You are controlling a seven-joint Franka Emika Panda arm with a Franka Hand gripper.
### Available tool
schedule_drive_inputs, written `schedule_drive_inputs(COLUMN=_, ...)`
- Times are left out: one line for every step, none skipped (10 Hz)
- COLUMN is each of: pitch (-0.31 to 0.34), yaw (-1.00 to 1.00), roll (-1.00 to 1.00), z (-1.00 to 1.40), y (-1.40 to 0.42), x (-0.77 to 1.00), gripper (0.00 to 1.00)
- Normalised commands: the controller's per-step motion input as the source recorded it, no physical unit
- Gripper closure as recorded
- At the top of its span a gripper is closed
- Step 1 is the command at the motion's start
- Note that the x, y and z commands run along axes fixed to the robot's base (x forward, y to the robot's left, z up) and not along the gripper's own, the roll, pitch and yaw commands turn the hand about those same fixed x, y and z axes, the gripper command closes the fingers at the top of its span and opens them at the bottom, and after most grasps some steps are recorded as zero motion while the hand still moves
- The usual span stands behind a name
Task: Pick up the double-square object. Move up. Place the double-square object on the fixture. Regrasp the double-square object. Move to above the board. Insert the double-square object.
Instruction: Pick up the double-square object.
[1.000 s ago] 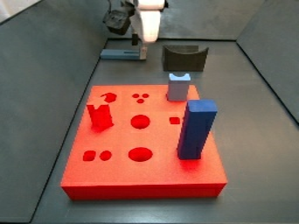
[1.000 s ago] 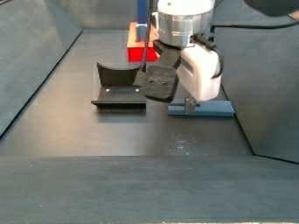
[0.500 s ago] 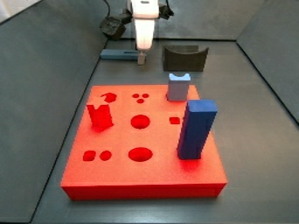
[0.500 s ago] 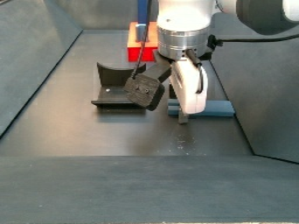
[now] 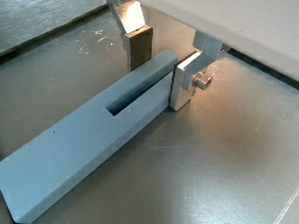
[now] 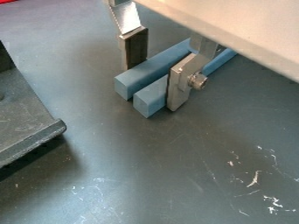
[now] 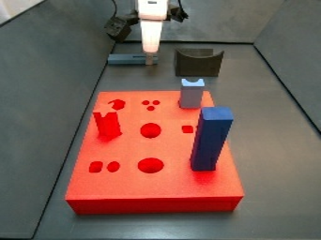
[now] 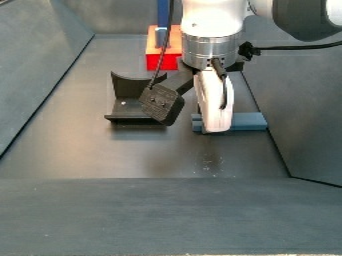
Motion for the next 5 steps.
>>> schedule_drive_inputs(pitch=0.000, yaw=0.00, roll=0.00, z=0.00, y=0.00, x=0.00, gripper=1.00)
schedule_drive_inputs(pitch=0.000, yaw=0.00, roll=0.00, z=0.00, y=0.00, x=0.00, gripper=1.00)
schedule_drive_inputs(pitch=0.000, yaw=0.00, roll=0.00, z=0.00, y=0.00, x=0.00, gripper=1.00)
schedule_drive_inputs(pitch=0.000, yaw=0.00, roll=0.00, z=0.00, y=0.00, x=0.00, gripper=1.00)
schedule_drive_inputs(pitch=0.000, yaw=0.00, roll=0.00, z=0.00, y=0.00, x=0.00, gripper=1.00)
